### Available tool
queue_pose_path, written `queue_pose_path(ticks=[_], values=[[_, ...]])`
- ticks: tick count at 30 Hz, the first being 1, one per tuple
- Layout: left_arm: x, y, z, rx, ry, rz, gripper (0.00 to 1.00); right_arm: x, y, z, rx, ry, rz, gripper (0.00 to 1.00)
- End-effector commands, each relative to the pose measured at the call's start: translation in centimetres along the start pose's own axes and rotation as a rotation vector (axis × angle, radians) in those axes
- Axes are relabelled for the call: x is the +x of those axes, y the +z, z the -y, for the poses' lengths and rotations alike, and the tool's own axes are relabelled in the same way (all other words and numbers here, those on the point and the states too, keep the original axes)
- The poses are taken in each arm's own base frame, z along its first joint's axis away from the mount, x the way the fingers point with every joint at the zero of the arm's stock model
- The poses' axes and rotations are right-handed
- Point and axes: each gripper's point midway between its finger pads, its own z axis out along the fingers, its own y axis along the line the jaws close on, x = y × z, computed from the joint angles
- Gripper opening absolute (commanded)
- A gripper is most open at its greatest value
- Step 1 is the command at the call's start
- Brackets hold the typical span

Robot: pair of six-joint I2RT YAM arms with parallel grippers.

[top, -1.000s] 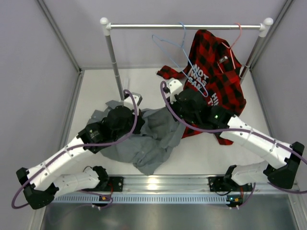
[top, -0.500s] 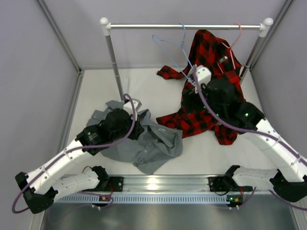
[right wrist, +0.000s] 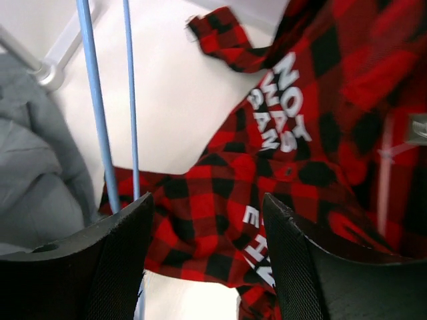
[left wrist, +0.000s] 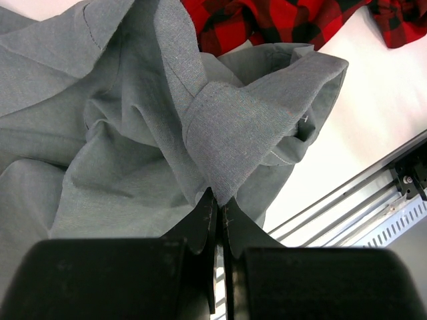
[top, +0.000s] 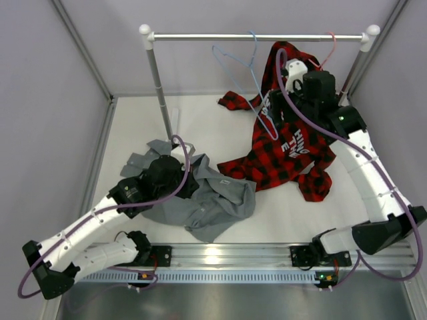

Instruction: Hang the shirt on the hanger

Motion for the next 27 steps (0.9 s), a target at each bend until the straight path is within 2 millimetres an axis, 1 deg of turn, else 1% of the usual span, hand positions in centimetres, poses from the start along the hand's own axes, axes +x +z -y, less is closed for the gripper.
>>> queue_pose_path(ticks=[1, 2, 3, 7, 8, 9, 10, 11, 12, 14, 15, 16, 17, 18, 20, 21, 23, 24, 25, 26, 27], values=[[-0.3, -0.1, -0.2, -0.001, -0.023, 0.028, 0.0, -1.9, -0.1, -2.1, -0.14, -0.037, 0.042, 0.64], [-0.5, -0.1, -0.5, -0.014, -0.026, 0.034, 0.0, -2.0, 0.1, -2.1, -0.146, -0.044, 0.045, 0.64], [-0.5, -0.1, -0.7, -0.027, -0.029, 0.036, 0.0, -1.8, 0.9, -2.2, -0.153, -0.045, 0.03, 0.61], [-0.6, 0.0, -1.3, -0.06, -0.03, 0.035, 0.0, -2.0, 1.6, -2.9, -0.187, -0.038, 0.03, 0.59], [-0.5, 0.1, -1.4, -0.062, -0.029, 0.03, 0.0, -2.2, 1.6, -2.3, -0.15, -0.025, 0.039, 0.59], [-0.4, 0.2, -1.4, -0.061, -0.029, 0.028, 0.0, -2.7, 1.1, -2.0, -0.13, -0.019, 0.061, 0.6], [-0.2, 0.2, -1.5, -0.063, -0.027, 0.024, 0.0, -2.7, 1.0, -1.8, -0.117, -0.013, 0.069, 0.6], [-0.2, 0.2, -1.6, -0.067, -0.028, 0.024, 0.0, -3.4, 0.6, -1.4, -0.093, 0.001, 0.101, 0.6], [0.0, 0.4, -1.8, -0.074, -0.024, 0.019, 0.0, -3.9, -0.2, -1.4, -0.085, 0.007, 0.126, 0.6], [0.0, 0.4, -1.9, -0.079, -0.026, 0.02, 0.0, -4.3, -0.9, -1.1, -0.057, 0.037, 0.147, 0.6], [0.1, 0.5, -1.9, -0.082, -0.025, 0.016, 0.0, -5.0, -1.8, -1.0, -0.053, 0.041, 0.18, 0.6], [0.1, 0.5, -2.0, -0.083, -0.028, 0.017, 0.0, -5.2, -2.1, -1.0, -0.048, 0.041, 0.19, 0.6], [0.1, 0.5, -2.0, -0.084, -0.028, 0.016, 0.0, -5.5, -2.6, -0.9, -0.034, 0.087, 0.204, 0.6], [0.1, 0.5, -2.0, -0.084, -0.028, 0.015, 0.0, -5.9, -3.4, -0.9, -0.034, 0.093, 0.224, 0.62], [0.3, 0.6, -2.0, -0.081, -0.027, 0.009, 0.0, -6.3, -4.0, -1.3, -0.049, 0.105, 0.237, 0.63], [0.3, 0.6, -2.0, -0.08, -0.029, 0.01, 0.0, -6.5, -4.6, -1.6, -0.065, 0.107, 0.249, 0.66], [0.4, 0.6, -2.1, -0.084, -0.031, 0.009, 0.0, -6.8, -5.0, -3.4, -0.135, 0.115, 0.253, 0.7], [0.6, 0.7, -2.1, -0.086, -0.029, 0.004, 0.0, -6.9, -4.9, -4.1, -0.155, 0.115, 0.251, 0.73], [0.7, 0.8, -2.1, -0.085, -0.028, 0.001, 0.0, -7.1, -5.2, -5.4, -0.186, 0.121, 0.25, 0.76], [0.8, 0.8, -2.2, -0.086, -0.028, -0.002, 0.0, -7.2, -5.1, -5.9, -0.187, 0.129, 0.247, 0.78], [0.9, 0.9, -2.2, -0.086, -0.028, -0.009, 0.0, -7.1, -4.5, -6.3, -0.187, 0.137, 0.234, 0.82]])
